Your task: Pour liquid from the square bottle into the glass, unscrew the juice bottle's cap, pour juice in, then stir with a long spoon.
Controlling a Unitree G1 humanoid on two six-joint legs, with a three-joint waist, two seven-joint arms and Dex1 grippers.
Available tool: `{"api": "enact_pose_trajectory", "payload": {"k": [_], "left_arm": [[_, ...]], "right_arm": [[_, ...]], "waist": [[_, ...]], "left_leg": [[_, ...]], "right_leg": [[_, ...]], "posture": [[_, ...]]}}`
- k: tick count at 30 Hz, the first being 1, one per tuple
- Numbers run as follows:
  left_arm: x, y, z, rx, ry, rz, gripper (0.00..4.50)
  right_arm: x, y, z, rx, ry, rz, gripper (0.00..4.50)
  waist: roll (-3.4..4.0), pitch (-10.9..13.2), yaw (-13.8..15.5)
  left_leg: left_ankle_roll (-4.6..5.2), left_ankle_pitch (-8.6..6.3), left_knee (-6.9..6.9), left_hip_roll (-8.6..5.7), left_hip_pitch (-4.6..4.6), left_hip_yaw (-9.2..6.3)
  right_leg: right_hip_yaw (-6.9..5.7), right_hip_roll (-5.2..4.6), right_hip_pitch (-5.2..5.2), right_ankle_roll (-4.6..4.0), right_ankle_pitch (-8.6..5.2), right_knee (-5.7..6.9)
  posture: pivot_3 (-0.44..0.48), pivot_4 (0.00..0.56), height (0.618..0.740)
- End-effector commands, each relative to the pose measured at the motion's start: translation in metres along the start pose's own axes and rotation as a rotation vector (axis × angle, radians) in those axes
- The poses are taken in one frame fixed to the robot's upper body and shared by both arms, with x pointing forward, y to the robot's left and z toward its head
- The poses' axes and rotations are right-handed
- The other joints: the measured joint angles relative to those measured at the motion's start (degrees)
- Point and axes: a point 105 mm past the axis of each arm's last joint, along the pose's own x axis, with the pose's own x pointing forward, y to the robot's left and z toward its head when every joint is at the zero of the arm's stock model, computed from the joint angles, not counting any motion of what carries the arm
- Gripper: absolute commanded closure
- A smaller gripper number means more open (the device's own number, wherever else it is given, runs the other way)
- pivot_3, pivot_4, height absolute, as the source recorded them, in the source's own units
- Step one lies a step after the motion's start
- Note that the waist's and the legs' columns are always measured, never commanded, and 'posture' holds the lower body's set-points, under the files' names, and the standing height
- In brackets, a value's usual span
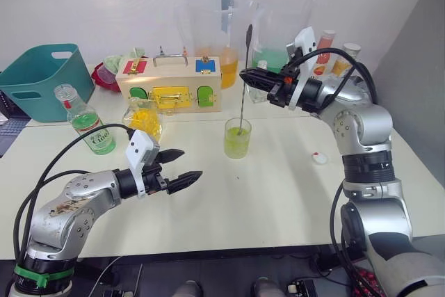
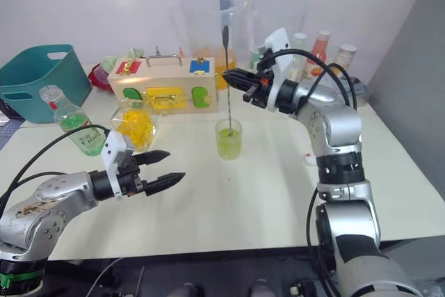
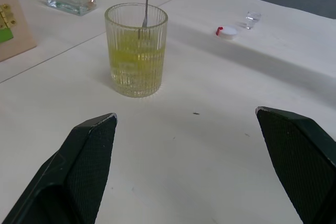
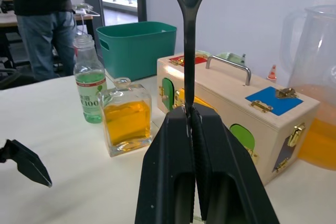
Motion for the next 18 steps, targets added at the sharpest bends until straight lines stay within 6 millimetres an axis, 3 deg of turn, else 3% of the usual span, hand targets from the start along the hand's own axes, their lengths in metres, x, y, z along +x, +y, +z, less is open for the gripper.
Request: {"api": "enact_pose_trajectory", "payload": {"k": [1, 8, 12, 18], "left_arm": [[0.001, -0.002, 0.008, 0.031, -0.026, -0.020, 0.02], [0.003, -0.002, 0.015, 0.049, -0.050, -0.036, 0.02], [0.004, -0.003, 0.020, 0.045, -0.073, -0.049, 0.02], [0.005, -0.003, 0.025, 0.060, -0.093, -0.056, 0.02]], "right_arm": [[-0.009, -0.002, 0.034, -0.045, -0.073, -0.015, 4.50], [-0.014, -0.007, 0.053, 0.010, -0.118, -0.040, 4.50], [-0.016, -0.007, 0.053, 0.074, -0.116, -0.034, 4.50], [-0.030, -0.029, 0.071, 0.151, -0.162, -0.157, 4.50]], "waist": [[0.00, 0.0, 0.0], [0.00, 0.0, 0.0], [0.00, 0.0, 0.0], [0.00, 0.0, 0.1]], "left_leg": [[0.00, 0.00, 0.00, -0.01, 0.00, 0.00], [0.00, 0.00, 0.00, 0.00, 0.00, 0.02], [0.00, 0.00, 0.00, 0.01, 0.00, 0.01], [0.00, 0.00, 0.00, -0.01, -0.02, 0.02]], "right_leg": [[0.00, 0.00, 0.00, 0.00, 0.00, -0.01], [0.00, 0.00, 0.00, 0.00, 0.00, -0.01], [-0.01, 0.01, 0.01, 0.00, 0.00, -0.01], [0.00, -0.01, 0.00, 0.00, 0.00, -0.01]], "posture": [[0.000, 0.150, 0.740], [0.000, 0.150, 0.740], [0.000, 0.150, 0.740], [0.000, 0.150, 0.740]]}}
